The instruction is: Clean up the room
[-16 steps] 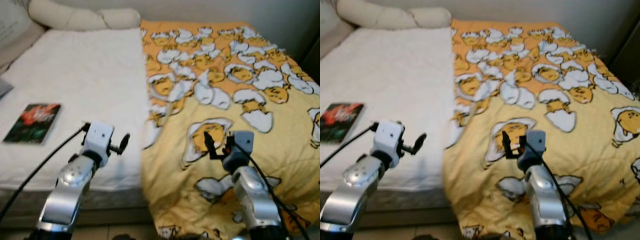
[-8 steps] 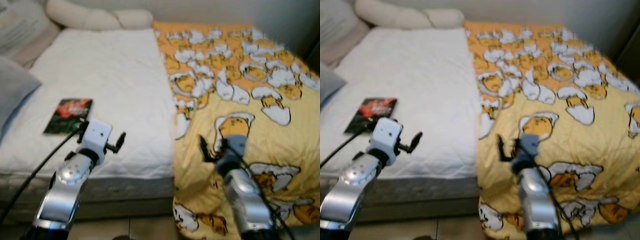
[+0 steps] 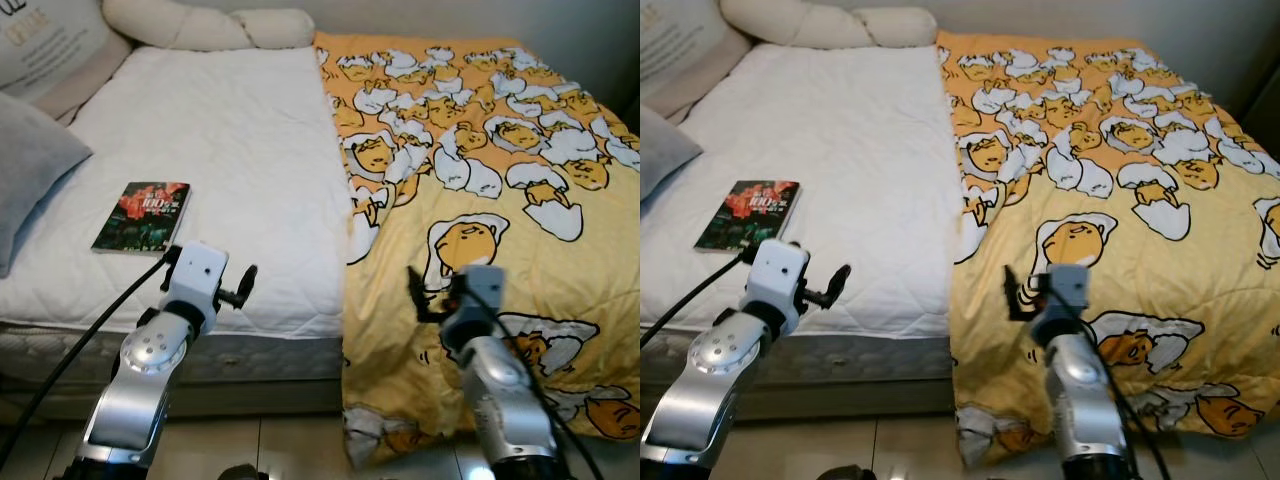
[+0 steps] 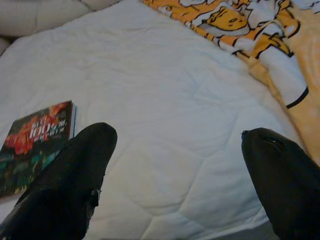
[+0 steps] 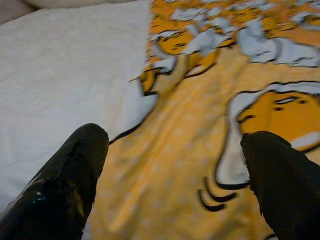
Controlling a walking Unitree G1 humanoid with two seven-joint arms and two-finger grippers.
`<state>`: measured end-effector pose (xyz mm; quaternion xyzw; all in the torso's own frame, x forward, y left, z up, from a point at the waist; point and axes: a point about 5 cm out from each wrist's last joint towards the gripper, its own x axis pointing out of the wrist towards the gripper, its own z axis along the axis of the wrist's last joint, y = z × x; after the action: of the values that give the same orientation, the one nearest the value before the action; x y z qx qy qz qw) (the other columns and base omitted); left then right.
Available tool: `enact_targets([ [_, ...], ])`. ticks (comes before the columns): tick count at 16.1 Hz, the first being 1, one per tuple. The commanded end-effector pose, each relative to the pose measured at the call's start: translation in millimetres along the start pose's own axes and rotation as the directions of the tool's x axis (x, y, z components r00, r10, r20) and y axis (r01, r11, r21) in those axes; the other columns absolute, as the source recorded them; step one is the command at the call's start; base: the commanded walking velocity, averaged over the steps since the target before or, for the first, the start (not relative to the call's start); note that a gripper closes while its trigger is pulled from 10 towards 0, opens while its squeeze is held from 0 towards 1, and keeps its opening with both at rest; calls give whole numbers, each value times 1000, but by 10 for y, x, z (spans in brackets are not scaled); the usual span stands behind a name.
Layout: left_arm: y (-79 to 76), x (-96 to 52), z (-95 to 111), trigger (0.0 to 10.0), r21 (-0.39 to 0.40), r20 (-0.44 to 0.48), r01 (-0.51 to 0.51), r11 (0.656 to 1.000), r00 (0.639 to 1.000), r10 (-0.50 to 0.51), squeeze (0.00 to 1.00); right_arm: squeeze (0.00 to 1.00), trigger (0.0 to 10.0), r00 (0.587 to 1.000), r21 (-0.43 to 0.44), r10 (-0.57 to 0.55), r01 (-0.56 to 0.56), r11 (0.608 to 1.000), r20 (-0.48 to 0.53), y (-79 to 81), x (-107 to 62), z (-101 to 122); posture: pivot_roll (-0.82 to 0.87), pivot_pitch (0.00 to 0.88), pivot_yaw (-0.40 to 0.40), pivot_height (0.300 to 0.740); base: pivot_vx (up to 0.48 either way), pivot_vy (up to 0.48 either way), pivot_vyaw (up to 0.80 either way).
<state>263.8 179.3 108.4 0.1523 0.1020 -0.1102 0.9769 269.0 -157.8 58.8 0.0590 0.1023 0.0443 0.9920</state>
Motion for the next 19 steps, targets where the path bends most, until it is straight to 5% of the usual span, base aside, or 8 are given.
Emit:
enact_targets([
  [1, 20, 0, 17, 10000, 0, 8, -14, 1000, 1000, 14, 0, 0, 10000, 1000, -6, -3, 3, 1000, -6, -11, 10, 12, -25, 0, -22, 740, 0, 0, 0],
  [7, 54, 4, 31, 10000, -47, 25, -43, 998, 999, 45, 0, 0, 10000, 999, -56, 47, -45, 997, 20, 22, 17, 69, -23, 0, -25, 740, 0, 0, 0],
  [19, 45, -14, 14, 10000, -51, 12, -36, 998, 999, 36, 0, 0, 10000, 996, -160, 78, -83, 984, -42, 33, 97, 58, -8, 0, -38, 740, 273, 0, 367],
])
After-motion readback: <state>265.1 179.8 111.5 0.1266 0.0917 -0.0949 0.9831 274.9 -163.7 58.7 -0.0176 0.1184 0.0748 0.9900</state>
